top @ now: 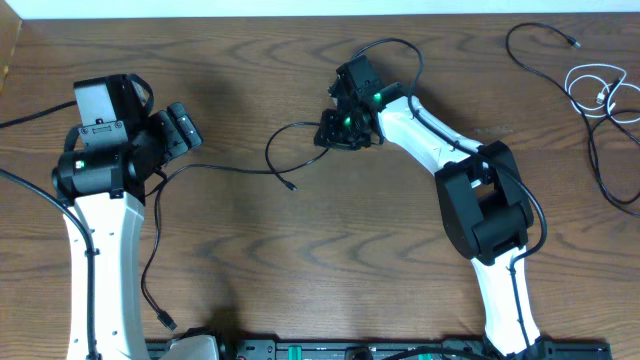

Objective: Untangle cables

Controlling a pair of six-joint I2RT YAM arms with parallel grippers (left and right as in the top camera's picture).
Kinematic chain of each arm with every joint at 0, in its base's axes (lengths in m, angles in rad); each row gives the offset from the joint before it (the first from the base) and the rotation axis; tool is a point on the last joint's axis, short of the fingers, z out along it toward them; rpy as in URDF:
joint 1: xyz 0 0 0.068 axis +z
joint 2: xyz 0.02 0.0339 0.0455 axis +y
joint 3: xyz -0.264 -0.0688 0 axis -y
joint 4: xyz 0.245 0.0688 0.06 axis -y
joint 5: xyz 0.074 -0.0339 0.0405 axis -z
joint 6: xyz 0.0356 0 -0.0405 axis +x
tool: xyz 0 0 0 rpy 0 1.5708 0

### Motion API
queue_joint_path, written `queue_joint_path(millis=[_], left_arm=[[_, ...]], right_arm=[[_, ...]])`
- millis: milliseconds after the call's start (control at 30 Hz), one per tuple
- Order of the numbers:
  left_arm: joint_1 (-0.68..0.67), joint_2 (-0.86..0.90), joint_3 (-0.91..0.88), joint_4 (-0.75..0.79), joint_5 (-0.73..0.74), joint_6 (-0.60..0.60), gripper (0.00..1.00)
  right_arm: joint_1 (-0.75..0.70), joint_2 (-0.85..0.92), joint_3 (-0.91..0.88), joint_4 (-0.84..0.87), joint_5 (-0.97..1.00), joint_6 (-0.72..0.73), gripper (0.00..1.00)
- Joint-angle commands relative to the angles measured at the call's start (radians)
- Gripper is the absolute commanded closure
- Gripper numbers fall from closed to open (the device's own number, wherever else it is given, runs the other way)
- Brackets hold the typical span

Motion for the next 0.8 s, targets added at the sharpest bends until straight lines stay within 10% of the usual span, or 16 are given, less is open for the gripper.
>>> queue_joint_path(millis=[0,100,767], left_arm=[[0.004,0.002,0.009,-0.002,-0.006,0.016,0.07],[0.004,0.002,0.009,-0.002,-0.006,0.016,0.07],[-0.010,0.082,0.003,0.000,0.225,0.009,0.07]], right_arm=[[-0.001,0.004,0.013,0.008,0.001,-0.002,0.82],[-0.025,-0.011,0.019,-0.012,0.002,-0.083,0.99],[-0.451,-0.453,0.046,-0.395,0.257,-0.420,0.99]])
